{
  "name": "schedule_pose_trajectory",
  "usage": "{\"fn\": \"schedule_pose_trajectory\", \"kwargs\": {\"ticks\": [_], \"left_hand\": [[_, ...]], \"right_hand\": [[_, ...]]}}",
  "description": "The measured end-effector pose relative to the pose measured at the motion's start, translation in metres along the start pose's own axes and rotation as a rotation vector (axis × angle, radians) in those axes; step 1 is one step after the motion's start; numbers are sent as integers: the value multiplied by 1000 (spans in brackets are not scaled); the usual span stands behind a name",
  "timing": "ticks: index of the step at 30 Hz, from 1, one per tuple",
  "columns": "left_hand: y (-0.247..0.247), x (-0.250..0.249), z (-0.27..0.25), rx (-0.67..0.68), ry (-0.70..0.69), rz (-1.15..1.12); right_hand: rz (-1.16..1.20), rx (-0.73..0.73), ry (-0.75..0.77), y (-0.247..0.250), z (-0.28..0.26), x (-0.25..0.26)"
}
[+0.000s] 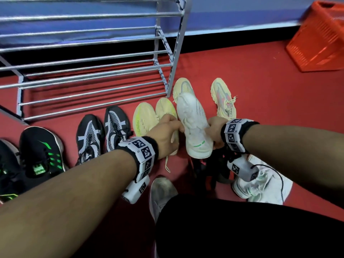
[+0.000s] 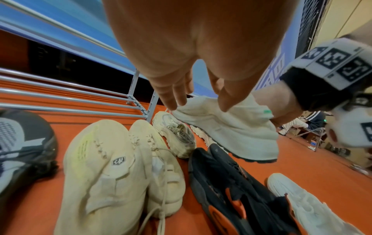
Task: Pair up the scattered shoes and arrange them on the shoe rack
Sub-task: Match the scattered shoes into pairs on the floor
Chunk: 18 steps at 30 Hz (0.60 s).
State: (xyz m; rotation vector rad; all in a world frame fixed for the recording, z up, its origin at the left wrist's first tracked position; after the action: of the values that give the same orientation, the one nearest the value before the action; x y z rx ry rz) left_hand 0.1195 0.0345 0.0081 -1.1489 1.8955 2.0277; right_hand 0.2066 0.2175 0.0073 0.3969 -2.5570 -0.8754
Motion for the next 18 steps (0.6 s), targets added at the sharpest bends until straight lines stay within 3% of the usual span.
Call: {"fn": "schedule_pose_trajectory", "kwargs": {"ticks": [6,9,18], "left_hand": [[2,-6,5,21,90,-22],[3,-23,15,40,85,10],[-11,-70,45,21,127,-199]], "right_hand": [[-42,-175,-36,45,-12,-19],[7,-154,-49,46,-18,-25],[187,-134,-3,50,-48,-34]]}}
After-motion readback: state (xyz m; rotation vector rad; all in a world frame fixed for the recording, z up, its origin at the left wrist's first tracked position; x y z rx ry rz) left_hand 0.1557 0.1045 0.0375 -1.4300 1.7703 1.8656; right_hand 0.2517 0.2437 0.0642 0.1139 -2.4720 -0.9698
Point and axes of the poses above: each hand's wrist, its own z-axis towards the middle knuckle, its own y-axis out of the back of the hand, x = y × z, the point moved 4 cm from there along z, towards the middle knuckle, and after that the axes turned 12 degrees about z, right-handed, at the moved point
